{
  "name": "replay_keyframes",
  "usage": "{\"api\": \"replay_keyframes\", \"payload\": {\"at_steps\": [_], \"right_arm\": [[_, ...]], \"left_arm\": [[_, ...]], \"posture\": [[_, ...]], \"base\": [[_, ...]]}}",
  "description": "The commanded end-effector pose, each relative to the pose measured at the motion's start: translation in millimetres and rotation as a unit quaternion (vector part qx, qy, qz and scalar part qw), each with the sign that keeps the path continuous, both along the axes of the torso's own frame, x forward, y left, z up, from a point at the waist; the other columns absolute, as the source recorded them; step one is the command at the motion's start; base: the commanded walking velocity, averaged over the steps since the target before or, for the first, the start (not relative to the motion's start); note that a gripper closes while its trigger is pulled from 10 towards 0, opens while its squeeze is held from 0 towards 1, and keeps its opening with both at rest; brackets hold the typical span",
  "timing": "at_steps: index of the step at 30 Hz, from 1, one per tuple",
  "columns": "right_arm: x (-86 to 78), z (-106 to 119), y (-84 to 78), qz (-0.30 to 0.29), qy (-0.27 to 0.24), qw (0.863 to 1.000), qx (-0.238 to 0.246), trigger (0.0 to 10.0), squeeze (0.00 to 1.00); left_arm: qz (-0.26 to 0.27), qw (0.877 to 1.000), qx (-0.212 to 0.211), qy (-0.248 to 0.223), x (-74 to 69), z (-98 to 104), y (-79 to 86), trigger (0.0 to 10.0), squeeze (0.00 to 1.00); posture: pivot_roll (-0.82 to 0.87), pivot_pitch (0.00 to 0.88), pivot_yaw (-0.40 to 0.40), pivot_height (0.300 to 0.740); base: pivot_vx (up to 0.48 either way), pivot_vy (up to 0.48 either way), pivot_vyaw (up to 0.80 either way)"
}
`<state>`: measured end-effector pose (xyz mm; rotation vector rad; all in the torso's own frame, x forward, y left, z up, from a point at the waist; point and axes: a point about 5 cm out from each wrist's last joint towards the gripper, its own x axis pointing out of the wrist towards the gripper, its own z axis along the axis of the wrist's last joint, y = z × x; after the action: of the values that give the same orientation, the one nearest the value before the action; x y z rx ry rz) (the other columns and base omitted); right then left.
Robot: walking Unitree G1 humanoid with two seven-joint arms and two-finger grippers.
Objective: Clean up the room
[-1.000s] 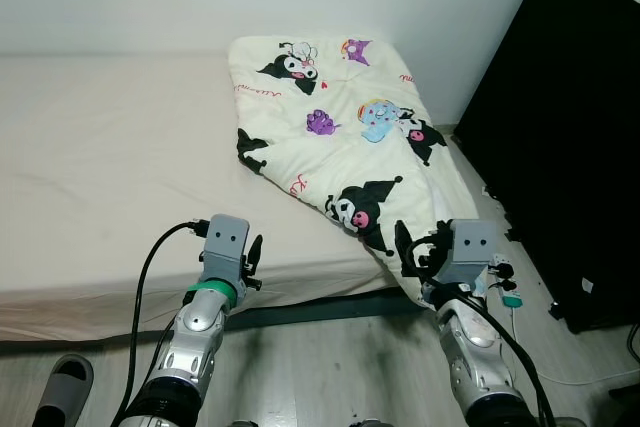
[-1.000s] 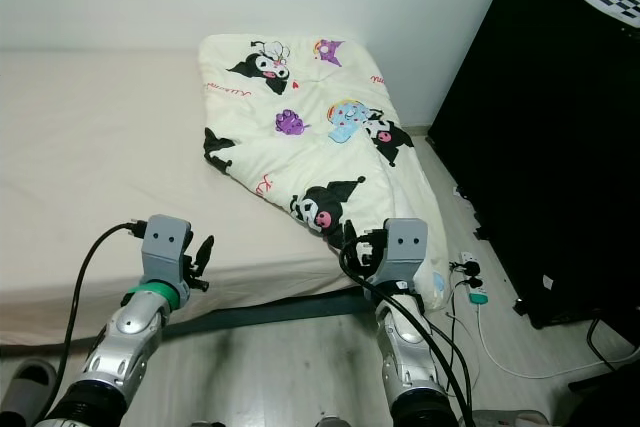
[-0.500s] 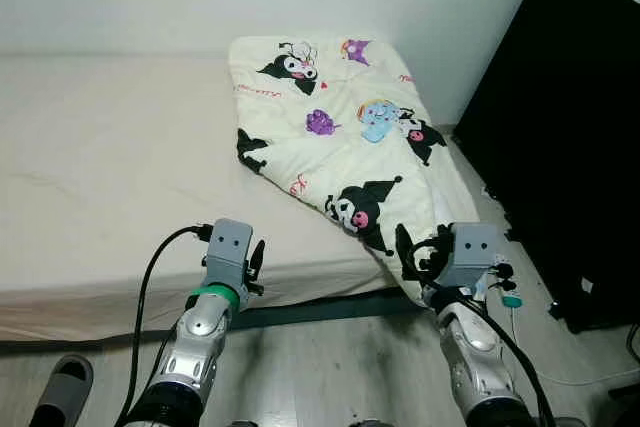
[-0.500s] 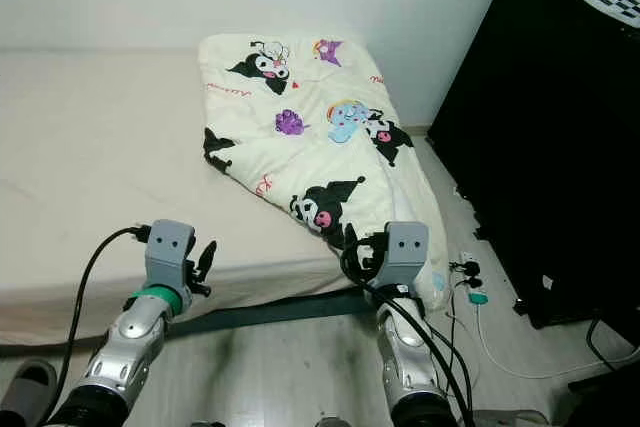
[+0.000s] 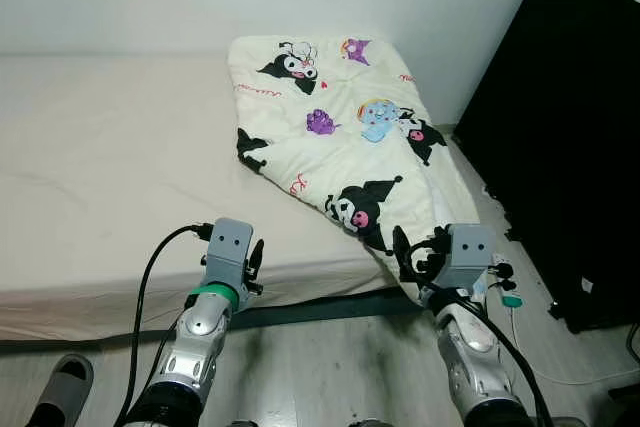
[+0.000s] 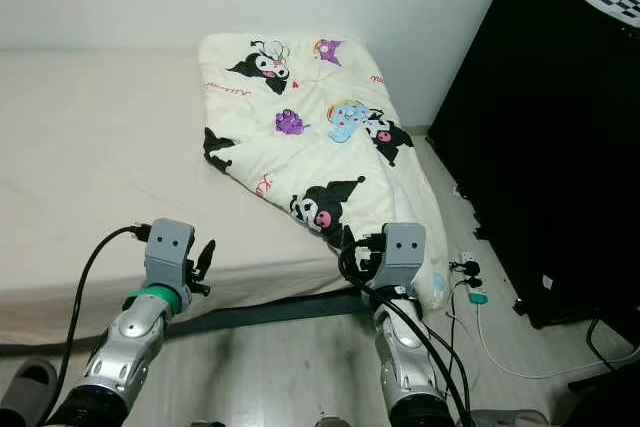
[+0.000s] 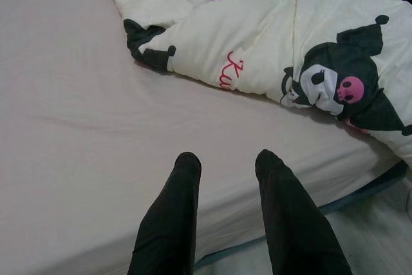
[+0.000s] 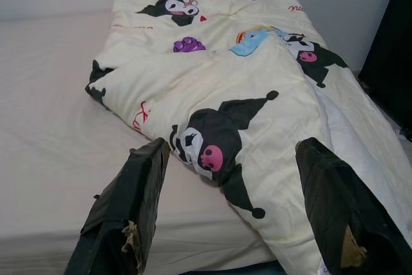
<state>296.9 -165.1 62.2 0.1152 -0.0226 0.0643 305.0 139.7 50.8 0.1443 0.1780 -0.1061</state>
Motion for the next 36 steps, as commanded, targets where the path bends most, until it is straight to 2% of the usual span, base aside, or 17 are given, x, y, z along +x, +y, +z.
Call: {"api": "replay_keyframes", "payload": {"at_steps": [1,36], "right_arm": [[-2.9,-3.6,-3.0,-0.004,0.01,1.0,-0.002,10.0,0.0],[-4.0,-5.8,-2.1,0.0,0.016,1.0,-0.006,10.0,0.0]], "left_arm": [[-0.001,1.0,0.004,0.014,-3.3,-5.8,-0.4,10.0,0.0],[-0.005,1.0,0.014,0.017,-4.2,-7.6,-0.8,10.0,0.0]], "posture": [[-0.02,0.051,0.002,0.74],[-0.02,0.042,0.001,0.74]], "base": [[0.0,0.0,0.0],[0.0,0.0,0.0]]}}
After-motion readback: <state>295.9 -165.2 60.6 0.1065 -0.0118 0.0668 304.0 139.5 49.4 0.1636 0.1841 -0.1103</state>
